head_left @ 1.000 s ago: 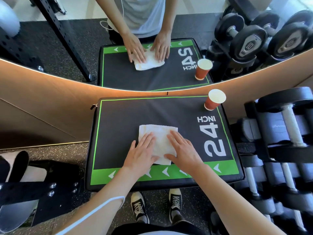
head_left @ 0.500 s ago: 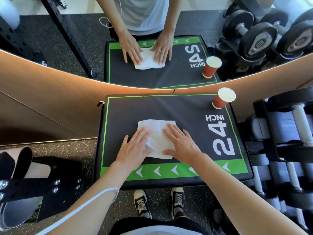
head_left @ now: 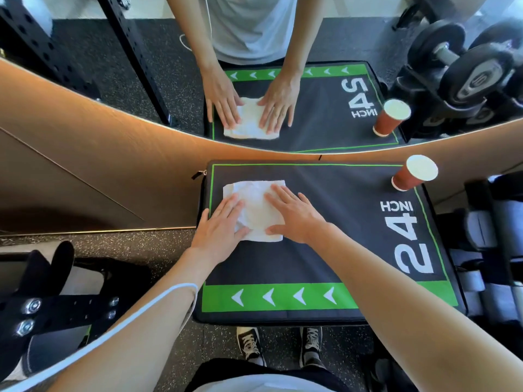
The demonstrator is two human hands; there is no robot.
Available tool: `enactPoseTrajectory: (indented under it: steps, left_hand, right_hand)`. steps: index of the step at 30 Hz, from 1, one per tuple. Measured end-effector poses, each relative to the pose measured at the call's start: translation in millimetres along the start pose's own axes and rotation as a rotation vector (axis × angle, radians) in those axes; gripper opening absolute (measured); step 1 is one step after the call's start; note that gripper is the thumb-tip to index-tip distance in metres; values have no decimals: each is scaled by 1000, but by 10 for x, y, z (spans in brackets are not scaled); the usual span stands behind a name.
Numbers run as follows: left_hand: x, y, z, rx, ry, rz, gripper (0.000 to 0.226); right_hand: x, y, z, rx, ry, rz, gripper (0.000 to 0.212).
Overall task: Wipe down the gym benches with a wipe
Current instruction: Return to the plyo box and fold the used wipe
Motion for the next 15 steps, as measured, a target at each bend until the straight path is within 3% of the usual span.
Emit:
enactPoseTrajectory:
  steps: [15]
  left_hand:
    - [204, 496, 463, -32, -74, 4, 73]
  right_hand:
    - [208, 639, 150, -34, -4, 1, 99]
Point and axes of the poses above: each hand's wrist, its own y-axis towards the middle knuckle, its own x-axis out of the back of the hand, z = x × y, the point moved 10 cm from there along y, towards the middle knuckle
